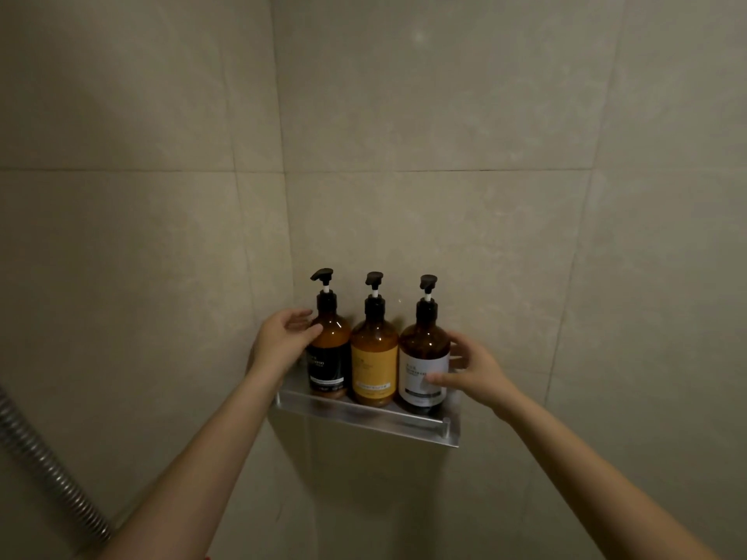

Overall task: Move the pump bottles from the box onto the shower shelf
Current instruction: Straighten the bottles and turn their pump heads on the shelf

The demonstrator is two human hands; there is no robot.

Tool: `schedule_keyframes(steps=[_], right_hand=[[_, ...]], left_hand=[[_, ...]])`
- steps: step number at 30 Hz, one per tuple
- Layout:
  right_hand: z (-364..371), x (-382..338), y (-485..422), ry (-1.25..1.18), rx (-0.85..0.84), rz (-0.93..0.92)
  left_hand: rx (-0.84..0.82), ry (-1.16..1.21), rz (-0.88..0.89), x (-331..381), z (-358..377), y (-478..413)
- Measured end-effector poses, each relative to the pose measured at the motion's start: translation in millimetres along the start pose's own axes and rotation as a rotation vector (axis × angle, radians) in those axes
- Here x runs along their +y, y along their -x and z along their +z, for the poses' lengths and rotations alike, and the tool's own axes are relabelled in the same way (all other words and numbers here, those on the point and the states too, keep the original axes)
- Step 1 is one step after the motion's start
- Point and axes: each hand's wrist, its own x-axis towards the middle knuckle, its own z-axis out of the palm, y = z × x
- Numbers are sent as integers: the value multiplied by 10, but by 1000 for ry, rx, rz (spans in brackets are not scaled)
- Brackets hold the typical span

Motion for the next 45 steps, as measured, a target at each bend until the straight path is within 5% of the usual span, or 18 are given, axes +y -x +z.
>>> schedule_keyframes(steps=[4, 6, 11, 25, 33, 39, 45], right_hand=[[6, -17, 18, -17, 3, 14], [7, -16, 30, -30, 6, 16], [1, -10, 42, -56, -3, 8], [27, 35, 28, -73, 12, -4], [-53, -1, 17, -42, 39, 27], [-66, -50, 4, -51, 46, -28], [-55, -74, 15, -49, 35, -50]], left_hand=[[243, -279, 302, 45, 114, 304], [229, -313, 381, 73, 268, 469], [20, -353, 347, 44, 645, 577], [113, -460, 422, 76, 677, 631], [361, -199, 270, 46, 206, 432], [49, -14, 47, -82, 123, 193], [-35, 175, -42, -135, 50, 128]])
